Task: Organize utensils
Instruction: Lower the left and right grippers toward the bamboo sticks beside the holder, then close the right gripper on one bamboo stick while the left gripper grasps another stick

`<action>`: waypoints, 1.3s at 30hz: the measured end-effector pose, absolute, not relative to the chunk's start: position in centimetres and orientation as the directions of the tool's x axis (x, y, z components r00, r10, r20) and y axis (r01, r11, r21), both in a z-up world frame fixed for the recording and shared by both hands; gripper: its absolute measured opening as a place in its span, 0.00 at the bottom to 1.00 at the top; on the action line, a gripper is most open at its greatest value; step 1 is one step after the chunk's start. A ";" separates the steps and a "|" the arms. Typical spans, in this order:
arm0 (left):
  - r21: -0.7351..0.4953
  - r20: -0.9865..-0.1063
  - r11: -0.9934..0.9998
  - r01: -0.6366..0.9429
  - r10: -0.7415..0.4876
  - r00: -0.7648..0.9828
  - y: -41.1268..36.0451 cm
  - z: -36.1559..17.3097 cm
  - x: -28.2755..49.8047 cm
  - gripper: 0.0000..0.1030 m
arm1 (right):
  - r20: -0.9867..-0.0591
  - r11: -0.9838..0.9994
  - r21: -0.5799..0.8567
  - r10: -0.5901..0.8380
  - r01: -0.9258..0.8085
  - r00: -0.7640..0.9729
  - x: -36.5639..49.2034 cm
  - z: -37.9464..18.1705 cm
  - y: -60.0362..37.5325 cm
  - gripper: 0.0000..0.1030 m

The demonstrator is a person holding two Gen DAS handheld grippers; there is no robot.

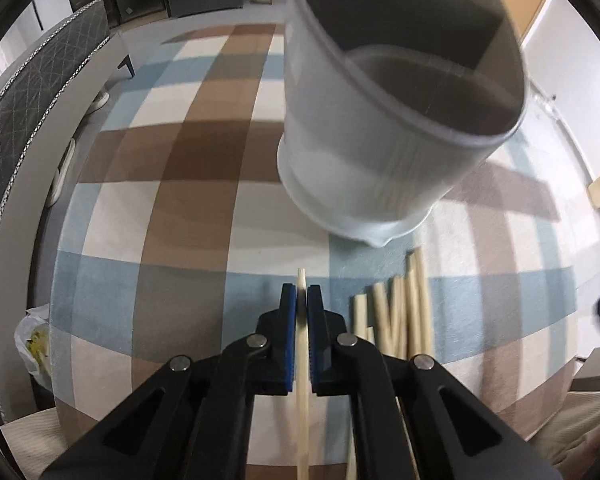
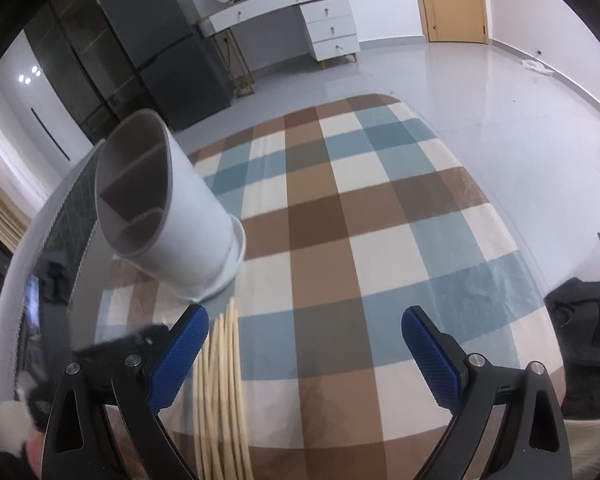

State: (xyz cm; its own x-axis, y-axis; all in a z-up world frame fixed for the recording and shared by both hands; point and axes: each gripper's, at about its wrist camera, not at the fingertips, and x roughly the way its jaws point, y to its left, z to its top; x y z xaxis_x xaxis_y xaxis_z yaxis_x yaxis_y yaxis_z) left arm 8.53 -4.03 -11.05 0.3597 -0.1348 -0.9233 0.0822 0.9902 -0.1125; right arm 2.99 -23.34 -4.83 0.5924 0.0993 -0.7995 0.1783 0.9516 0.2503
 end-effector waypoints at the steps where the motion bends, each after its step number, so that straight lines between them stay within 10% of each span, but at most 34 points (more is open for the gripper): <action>1: -0.121 -0.919 0.989 0.087 -0.144 0.367 -4.1 -10.6 8.3 0.01 | -0.803 0.953 0.247 0.100 0.175 0.587 3.0 -5.0 -23.2 0.95; 12: -0.211 -0.860 0.976 0.052 -0.211 0.464 -2.1 -6.1 6.4 0.01 | -0.867 0.965 0.259 0.212 0.045 0.452 4.3 -8.4 -19.9 0.51; 24: -0.336 -0.843 0.937 -0.102 -0.250 0.477 4.1 -5.5 9.2 0.01 | -0.910 0.980 0.184 0.200 -0.080 0.363 7.9 -10.3 -15.3 0.26; 39: -0.381 -0.851 0.889 -0.253 -0.230 0.472 7.5 -5.3 9.4 0.21 | -0.933 0.985 -0.003 0.058 -0.170 0.355 8.4 -12.0 -10.2 0.22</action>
